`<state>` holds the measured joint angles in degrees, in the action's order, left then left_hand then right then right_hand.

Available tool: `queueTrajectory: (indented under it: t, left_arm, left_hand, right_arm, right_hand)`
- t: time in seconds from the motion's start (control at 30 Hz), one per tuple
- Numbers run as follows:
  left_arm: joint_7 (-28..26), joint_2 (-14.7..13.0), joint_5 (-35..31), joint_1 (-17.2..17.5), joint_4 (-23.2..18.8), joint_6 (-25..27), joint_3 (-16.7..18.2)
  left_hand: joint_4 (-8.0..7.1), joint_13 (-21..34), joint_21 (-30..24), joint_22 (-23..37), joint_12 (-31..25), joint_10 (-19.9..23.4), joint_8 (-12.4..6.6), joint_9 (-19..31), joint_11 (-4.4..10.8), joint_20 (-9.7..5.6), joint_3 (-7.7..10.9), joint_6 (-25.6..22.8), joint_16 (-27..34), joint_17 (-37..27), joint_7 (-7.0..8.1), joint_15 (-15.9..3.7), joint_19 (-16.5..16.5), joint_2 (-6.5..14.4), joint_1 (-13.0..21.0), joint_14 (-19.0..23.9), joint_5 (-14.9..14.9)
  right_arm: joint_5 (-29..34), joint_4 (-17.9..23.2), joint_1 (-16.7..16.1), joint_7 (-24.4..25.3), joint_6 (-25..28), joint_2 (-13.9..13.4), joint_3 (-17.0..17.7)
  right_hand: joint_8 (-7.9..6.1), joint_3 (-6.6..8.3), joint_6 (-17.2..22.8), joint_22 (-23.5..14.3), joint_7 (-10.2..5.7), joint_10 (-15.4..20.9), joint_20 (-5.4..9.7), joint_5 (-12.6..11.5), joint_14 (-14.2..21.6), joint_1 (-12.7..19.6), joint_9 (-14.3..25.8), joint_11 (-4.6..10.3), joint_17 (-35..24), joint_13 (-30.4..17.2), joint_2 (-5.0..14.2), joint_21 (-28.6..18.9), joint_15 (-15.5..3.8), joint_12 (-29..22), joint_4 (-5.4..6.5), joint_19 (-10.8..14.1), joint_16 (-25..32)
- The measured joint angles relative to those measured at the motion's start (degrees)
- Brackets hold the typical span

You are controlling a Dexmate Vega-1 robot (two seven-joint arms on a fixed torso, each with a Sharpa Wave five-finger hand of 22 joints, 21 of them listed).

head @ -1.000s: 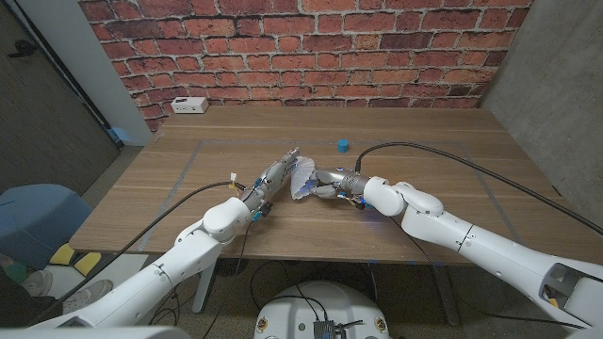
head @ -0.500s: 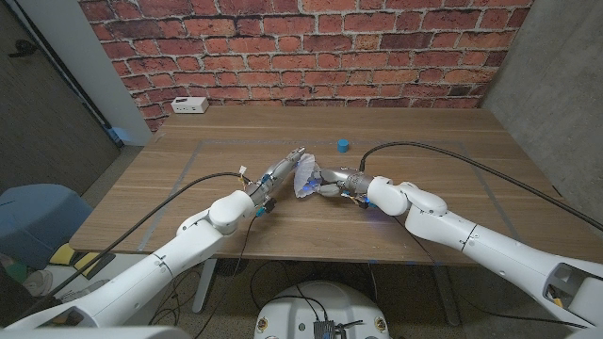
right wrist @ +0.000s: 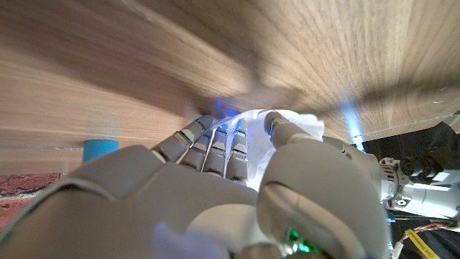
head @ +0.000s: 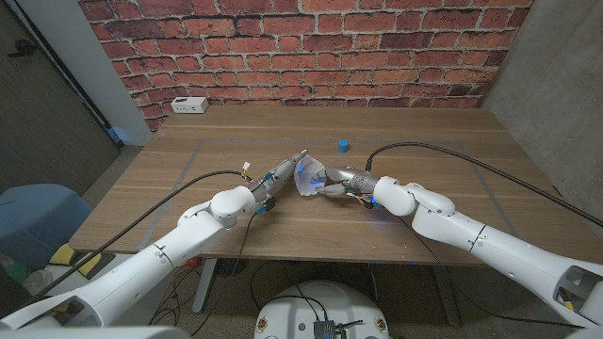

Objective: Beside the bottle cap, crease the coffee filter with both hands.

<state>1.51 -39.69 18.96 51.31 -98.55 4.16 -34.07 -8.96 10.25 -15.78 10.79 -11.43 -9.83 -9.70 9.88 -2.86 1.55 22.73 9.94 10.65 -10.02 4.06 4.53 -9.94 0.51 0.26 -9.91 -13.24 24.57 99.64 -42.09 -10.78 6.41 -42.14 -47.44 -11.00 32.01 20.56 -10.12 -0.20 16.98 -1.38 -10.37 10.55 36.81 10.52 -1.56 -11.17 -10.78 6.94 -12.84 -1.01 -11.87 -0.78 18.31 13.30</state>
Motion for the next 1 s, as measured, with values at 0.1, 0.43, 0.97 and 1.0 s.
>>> queueTrajectory:
  t: [0.1,0.43,0.97,1.0]
  left_arm:
    - [0.31,-0.44,0.01,-0.93,-0.96,2.93,-0.63]
    - [0.97,-1.19,-0.01,-2.65,-2.37,8.07,-1.88]
    - [0.42,-1.74,-3.95,-4.36,-4.14,8.55,-4.05]
    - [0.42,-1.67,-3.95,-4.2,-4.17,8.55,-4.02]
  left_hand:
    - [-0.18,0.0,0.04,-0.01,0.0,0.0,0.0,0.0,0.0,-0.01,-0.44,0.0,0.0,0.0,0.0,0.07,-0.01,-0.01,-0.01,0.07,0.0]
    - [-0.42,0.0,0.06,0.35,-0.06,-0.01,-0.37,0.0,3.22,-0.13,-2.68,-0.22,0.0,0.0,-0.22,-2.23,-0.05,-0.52,-0.53,0.06,-0.95]
    - [0.34,0.3,-0.23,0.15,-5.58,26.05,-2.19,0.13,1.26,0.95,-11.3,-6.87,1.87,0.16,-4.8,-3.95,7.13,0.81,0.78,13.09,-3.78]
    - [0.5,0.3,-0.74,0.07,-5.83,28.41,-1.92,0.13,0.72,1.27,-11.75,-7.0,1.88,0.16,-4.93,-3.71,9.38,1.2,1.17,15.66,-3.78]
  right_arm:
    - [-0.77,1.25,-0.88,0.97,-0.45,-0.85,1.31]
    - [-2.89,3.34,-3.15,3.92,-1.79,-2.71,4.56]
    - [-5.08,3.0,-4.34,3.8,-5.53,-3.73,5.84]
    - [-5.15,3.0,-4.34,3.72,-5.63,-3.73,5.84]
  right_hand:
    - [0.0,-0.09,0.0,0.0,0.0,0.0,-0.71,0.0,0.34,-0.31,0.0,0.0,0.0,0.0,-0.31,-0.03,0.34,0.0,0.09,0.71,0.0]
    - [0.0,-0.71,0.0,0.06,0.0,0.0,-2.31,0.0,0.84,-1.06,0.0,-0.61,0.26,0.0,-1.06,0.2,0.83,0.0,0.24,1.99,-0.17]
    - [0.0,-1.1,0.01,0.05,-0.01,0.0,-2.2,-0.25,1.23,-2.38,0.0,-0.6,0.1,0.0,-0.19,0.2,0.8,0.0,0.64,2.09,-0.17]
    - [0.0,-1.1,0.01,0.05,-0.01,0.0,-2.2,-0.25,1.24,-2.43,0.0,-0.6,0.1,0.0,-0.14,0.2,0.79,0.0,0.64,2.08,-0.17]
